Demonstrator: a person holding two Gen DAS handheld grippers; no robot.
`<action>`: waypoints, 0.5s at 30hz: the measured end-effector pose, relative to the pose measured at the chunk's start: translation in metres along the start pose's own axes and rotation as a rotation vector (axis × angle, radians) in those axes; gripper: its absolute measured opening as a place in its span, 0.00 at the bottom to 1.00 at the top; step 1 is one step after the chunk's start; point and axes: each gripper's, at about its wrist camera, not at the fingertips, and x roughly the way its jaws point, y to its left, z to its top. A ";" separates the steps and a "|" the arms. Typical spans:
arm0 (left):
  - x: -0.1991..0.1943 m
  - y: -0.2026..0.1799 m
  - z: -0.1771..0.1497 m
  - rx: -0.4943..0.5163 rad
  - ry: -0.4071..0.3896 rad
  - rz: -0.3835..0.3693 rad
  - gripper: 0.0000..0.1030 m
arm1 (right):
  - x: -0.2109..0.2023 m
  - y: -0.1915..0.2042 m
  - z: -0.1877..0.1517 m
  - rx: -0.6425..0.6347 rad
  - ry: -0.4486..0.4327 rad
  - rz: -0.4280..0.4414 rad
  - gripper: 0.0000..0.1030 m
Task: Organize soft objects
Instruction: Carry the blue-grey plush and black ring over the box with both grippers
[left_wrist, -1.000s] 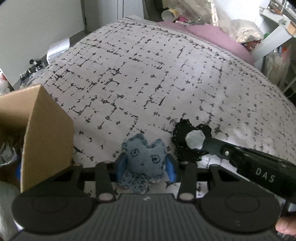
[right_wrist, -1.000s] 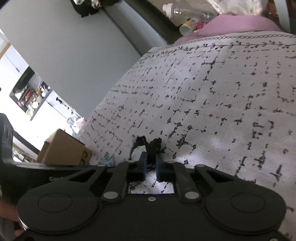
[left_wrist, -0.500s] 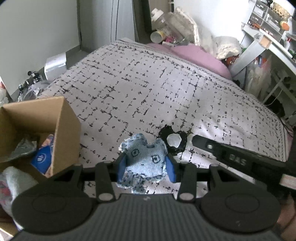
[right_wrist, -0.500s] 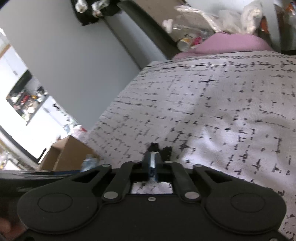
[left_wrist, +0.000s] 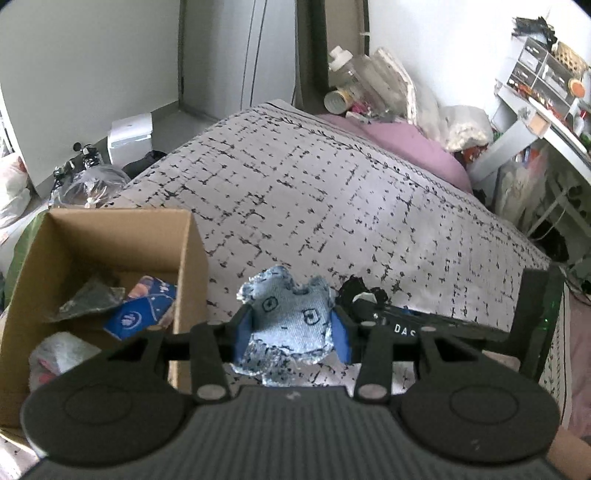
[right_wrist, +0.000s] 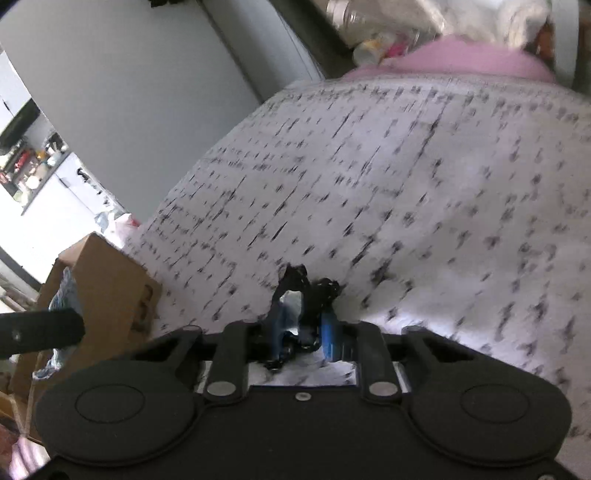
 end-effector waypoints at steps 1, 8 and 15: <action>-0.001 0.002 0.000 -0.003 -0.003 -0.002 0.43 | -0.003 0.005 -0.001 -0.019 -0.009 0.002 0.18; -0.013 0.020 0.000 -0.036 -0.027 -0.012 0.43 | -0.023 0.017 -0.005 -0.025 -0.040 -0.003 0.17; -0.037 0.040 0.008 -0.052 -0.070 -0.022 0.43 | -0.049 0.041 0.002 -0.046 -0.083 0.002 0.17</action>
